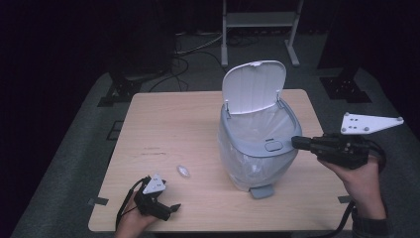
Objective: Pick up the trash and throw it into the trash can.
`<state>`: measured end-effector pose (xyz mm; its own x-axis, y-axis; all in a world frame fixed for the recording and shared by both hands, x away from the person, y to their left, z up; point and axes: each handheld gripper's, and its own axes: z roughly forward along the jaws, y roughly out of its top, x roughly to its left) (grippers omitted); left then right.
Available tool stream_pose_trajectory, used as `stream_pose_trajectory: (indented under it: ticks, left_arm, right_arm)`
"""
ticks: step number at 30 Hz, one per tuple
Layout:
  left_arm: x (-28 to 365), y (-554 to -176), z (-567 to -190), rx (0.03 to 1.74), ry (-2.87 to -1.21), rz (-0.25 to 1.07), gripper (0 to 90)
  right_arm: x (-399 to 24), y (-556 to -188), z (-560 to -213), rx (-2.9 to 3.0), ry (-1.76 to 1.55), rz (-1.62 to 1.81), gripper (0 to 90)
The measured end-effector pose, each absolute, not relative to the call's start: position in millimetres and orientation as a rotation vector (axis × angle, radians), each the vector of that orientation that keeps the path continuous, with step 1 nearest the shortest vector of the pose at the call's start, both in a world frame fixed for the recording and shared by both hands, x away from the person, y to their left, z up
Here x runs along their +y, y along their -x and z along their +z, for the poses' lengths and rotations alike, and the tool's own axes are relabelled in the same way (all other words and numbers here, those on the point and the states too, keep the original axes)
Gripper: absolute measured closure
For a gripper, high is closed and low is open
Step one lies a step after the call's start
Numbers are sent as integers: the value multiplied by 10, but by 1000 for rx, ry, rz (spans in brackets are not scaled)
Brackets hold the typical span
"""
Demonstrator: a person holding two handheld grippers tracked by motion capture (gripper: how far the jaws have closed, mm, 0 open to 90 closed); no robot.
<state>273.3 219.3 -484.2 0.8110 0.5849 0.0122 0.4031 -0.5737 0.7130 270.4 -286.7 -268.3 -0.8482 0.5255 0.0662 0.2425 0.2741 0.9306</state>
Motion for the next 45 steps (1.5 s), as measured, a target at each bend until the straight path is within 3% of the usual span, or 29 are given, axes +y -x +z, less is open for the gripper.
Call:
stream_pose_trajectory:
  ticks: [11, 15, 16, 34, 38, 45]
  left_arm:
    - [2193, -2733, -4843, 723, -2257, 319, 0]
    - [2193, -2733, -4843, 723, -2257, 319, 0]
    - [2193, -2733, -4843, 723, -2257, 319, 0]
    - [2193, -2733, -4841, 723, -2259, 318, 0]
    - [2193, -2733, -4841, 723, -2259, 318, 0]
    - [2193, -2733, -4841, 723, -2259, 318, 0]
  right_arm:
    - [-3054, -2622, -2744, 2258, -761, 1570, 780]
    - [-3099, -2599, -2782, 2243, -785, 1543, 664]
    - [-3115, -2593, -2815, 2237, -801, 1523, 594]
    - [-3186, -2635, -3253, 2225, -941, 1357, 141]
    - [-3203, -2636, -3346, 2228, -943, 1334, 125]
    - [-3205, -2660, -3576, 2257, -968, 1268, 0]
